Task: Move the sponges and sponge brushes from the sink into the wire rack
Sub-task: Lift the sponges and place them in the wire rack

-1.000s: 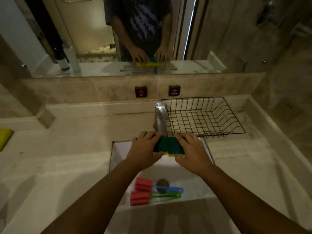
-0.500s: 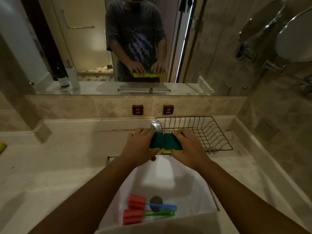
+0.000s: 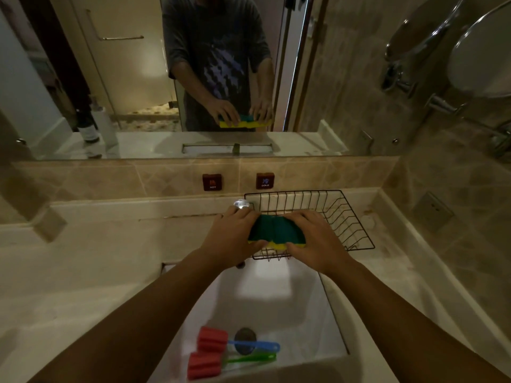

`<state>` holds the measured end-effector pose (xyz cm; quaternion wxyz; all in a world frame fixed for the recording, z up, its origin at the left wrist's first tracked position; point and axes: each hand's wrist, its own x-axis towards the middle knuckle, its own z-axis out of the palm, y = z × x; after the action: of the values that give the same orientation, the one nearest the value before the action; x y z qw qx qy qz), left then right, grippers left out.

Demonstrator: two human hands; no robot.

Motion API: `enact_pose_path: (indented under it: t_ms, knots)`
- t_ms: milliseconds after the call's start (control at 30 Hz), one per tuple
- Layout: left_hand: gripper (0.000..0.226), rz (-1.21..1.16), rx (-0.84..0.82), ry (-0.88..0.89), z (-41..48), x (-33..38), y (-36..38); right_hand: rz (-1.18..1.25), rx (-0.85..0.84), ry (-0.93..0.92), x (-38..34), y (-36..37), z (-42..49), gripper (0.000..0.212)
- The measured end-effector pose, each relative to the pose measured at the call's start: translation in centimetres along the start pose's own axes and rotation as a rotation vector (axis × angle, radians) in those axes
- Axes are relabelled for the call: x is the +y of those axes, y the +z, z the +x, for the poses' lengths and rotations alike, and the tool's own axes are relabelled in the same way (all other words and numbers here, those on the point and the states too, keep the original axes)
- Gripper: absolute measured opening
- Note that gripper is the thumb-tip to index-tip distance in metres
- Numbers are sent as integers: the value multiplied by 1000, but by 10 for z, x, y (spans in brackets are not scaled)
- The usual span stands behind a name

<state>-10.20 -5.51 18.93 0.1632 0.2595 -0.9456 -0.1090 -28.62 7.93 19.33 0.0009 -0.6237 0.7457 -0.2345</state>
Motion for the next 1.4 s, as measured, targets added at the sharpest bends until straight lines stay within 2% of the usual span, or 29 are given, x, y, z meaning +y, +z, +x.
enact_pose_path:
  t_ms: [200, 533, 733, 1000, 1100, 1267, 1400]
  knots:
    - [65, 37, 7, -17, 46, 18, 27, 114, -48, 24, 58, -5, 19, 65]
    - [66, 20, -73, -134, 107, 41, 88, 89, -152, -34, 160, 9, 55, 67]
    - [70, 1, -108, -178, 123, 35, 117, 205, -191, -74, 192, 34, 71, 64]
    - [72, -22, -257, -306, 147, 11, 153, 145, -255, -81, 222, 80, 95, 65]
    - [69, -54, -260, -349, 151, 4, 171, 109, -289, -57, 230, 97, 103, 67]
    - [68, 67, -246, -312, 165, -7, 195, 74, -298, -25, 244, 118, 110, 72]
    - [71, 55, -243, -340, 173, -15, 206, 52, -318, -41, 254, 126, 117, 69]
